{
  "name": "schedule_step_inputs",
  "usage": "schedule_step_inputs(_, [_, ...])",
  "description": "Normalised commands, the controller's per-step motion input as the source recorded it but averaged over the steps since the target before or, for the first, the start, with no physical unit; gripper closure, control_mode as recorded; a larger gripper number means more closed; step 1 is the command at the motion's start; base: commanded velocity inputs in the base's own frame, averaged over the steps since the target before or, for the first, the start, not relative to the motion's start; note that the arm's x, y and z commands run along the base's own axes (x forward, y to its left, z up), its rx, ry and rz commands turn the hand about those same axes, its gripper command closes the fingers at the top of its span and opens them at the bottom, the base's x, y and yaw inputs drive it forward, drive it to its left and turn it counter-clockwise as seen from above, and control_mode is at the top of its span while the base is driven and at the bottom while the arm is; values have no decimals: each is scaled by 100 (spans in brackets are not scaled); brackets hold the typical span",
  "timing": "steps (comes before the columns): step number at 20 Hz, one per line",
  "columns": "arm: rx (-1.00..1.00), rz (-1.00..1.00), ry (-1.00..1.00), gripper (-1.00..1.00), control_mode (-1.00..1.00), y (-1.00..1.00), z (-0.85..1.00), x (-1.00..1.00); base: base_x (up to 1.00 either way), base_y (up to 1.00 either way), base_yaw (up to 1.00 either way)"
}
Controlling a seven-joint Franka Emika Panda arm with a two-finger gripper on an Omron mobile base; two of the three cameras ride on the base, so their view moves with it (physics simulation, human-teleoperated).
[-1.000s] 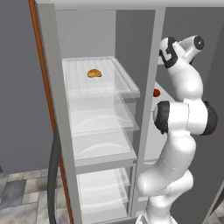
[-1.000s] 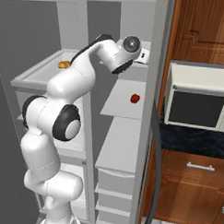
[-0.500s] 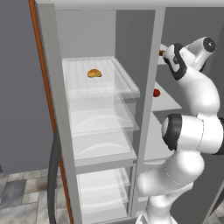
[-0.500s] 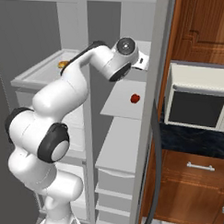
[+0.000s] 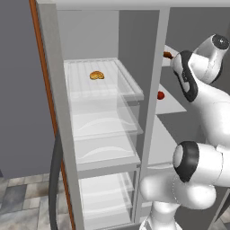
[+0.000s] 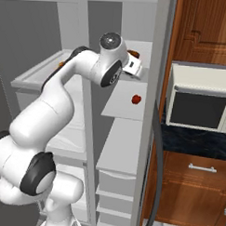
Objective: There's a chicken drumstick in the fridge that needs to be moved to the freezer for freezing. Pick up the chicken drumstick from the fridge, place it on any shelf in the freezer, and close the fridge and freezer doors when done.
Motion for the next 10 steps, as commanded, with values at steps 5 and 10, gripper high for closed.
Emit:
schedule_step_inputs(5, [0,0,0,-100,-100,3,-1,-100,0,0,0])
schedule_step_inputs(10, [1,0,0,-100,-100,46,-14,-87,0,0,0])
